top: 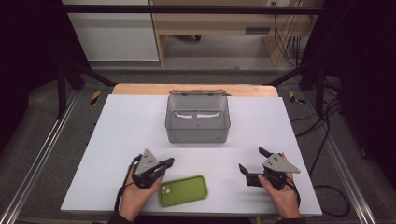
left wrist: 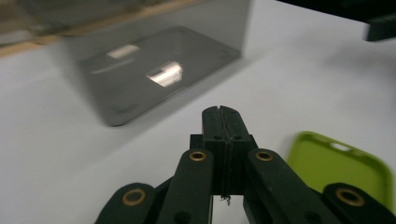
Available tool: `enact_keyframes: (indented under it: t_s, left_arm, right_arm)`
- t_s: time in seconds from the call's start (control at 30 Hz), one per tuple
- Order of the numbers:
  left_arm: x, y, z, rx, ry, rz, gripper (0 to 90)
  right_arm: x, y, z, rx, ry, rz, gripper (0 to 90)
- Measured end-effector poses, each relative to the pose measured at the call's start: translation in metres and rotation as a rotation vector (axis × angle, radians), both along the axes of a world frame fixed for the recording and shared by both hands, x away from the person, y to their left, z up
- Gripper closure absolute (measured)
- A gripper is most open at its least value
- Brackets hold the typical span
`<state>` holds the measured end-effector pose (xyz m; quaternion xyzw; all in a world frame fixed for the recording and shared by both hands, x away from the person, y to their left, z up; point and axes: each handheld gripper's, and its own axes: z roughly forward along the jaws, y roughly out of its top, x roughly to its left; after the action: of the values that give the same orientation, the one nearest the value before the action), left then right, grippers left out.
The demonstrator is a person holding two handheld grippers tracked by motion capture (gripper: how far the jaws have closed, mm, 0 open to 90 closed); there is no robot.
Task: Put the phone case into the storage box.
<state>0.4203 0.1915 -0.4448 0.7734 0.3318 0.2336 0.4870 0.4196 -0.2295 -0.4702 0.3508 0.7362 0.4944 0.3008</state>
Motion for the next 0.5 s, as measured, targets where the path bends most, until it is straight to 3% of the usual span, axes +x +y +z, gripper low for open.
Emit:
enact_keyframes:
  t_s: [0.13,0.2,0.3,0.37,0.5]
  left_arm:
    - [0.001,0.042,-0.003,-0.04,-0.027,0.137,89.9]
    - [-0.001,0.058,-0.005,-0.068,-0.049,0.199,83.8]
    - [-0.004,0.076,-0.008,-0.076,-0.088,0.291,59.1]
    - [-0.005,0.086,-0.009,-0.093,-0.105,0.347,47.2]
    - [-0.002,0.099,-0.009,-0.137,-0.135,0.399,26.2]
  right_arm:
    - [-0.002,0.006,0.004,-0.011,0.007,0.012,5.3]
    - [-0.003,0.011,0.005,-0.022,0.016,0.02,5.1]
    - [-0.004,0.023,0.007,-0.045,0.029,0.057,4.8]
    - [-0.006,0.034,0.01,-0.073,0.039,0.096,4.7]
    - [-0.009,0.06,0.016,-0.107,0.066,0.203,5.7]
